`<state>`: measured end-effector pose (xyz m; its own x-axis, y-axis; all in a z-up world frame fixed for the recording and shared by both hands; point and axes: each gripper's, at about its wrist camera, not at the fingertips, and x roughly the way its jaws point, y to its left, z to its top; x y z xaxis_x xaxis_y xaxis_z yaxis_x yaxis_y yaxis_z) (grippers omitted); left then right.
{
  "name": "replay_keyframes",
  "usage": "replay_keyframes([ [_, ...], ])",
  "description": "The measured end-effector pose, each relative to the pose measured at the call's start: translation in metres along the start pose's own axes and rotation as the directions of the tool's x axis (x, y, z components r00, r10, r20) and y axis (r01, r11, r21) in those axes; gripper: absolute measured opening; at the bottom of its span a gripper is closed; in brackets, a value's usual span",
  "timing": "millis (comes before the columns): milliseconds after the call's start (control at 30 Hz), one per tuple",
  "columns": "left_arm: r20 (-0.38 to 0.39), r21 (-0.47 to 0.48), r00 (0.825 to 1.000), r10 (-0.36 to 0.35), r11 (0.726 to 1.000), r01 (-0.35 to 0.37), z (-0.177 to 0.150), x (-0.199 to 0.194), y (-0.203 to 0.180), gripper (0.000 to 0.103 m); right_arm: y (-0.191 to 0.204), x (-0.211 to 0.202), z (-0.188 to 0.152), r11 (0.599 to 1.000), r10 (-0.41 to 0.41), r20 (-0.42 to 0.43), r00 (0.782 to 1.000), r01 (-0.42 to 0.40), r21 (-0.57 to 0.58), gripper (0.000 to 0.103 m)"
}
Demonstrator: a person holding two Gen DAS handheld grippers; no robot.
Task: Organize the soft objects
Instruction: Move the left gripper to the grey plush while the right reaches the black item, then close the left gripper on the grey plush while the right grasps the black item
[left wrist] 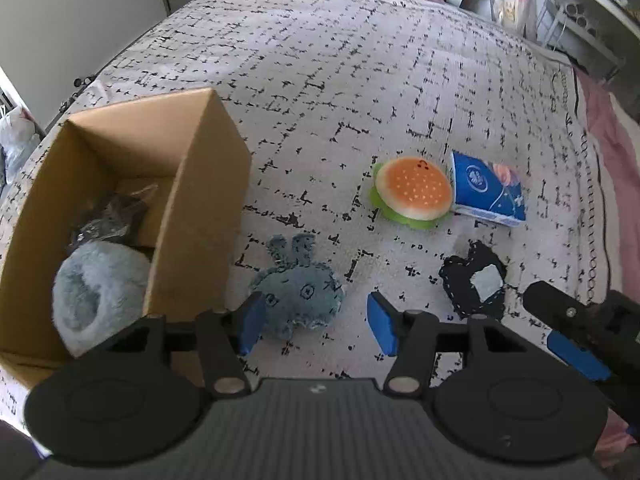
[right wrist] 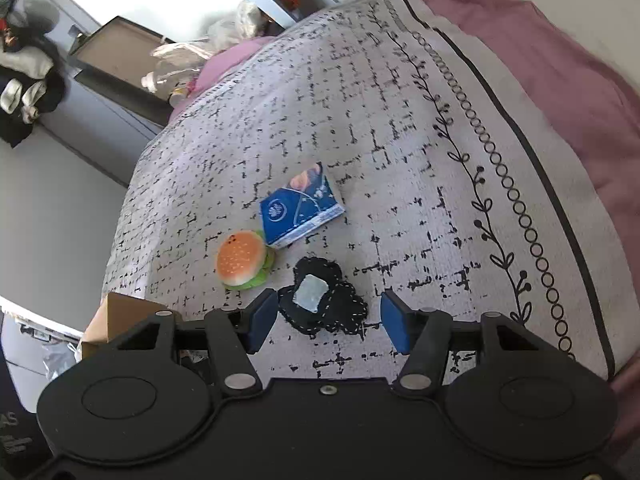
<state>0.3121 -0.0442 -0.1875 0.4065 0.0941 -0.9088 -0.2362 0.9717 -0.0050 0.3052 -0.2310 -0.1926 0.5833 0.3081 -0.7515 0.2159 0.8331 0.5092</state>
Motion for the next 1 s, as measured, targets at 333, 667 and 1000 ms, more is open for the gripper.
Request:
replay_keyframes([
  [333, -0.039, 0.041, 0.995, 0.096, 0.995, -0.095, -0.002, 0.035, -0.007, 0.052, -0.001, 0.025, 0.002, 1.000, 0.008, -0.046, 0.999, -0.007, 0.020, 0.057],
  [667, -0.013, -0.022, 0.996, 0.086, 0.996, -0.087, 0.014, 0.035, 0.005, 0.031, 0.012, 0.051, -0.001, 0.999, -0.025, -0.085, 0.996, 0.021, -0.041, 0.059],
  [1000, -0.018, 0.013, 0.998, 0.061, 0.998, -0.061, 0.024, 0.040, 0.003, 0.031, 0.033, 0.063, -0.007, 0.980, -0.105, -0.052, 0.993, 0.094, -0.177, 0.050],
])
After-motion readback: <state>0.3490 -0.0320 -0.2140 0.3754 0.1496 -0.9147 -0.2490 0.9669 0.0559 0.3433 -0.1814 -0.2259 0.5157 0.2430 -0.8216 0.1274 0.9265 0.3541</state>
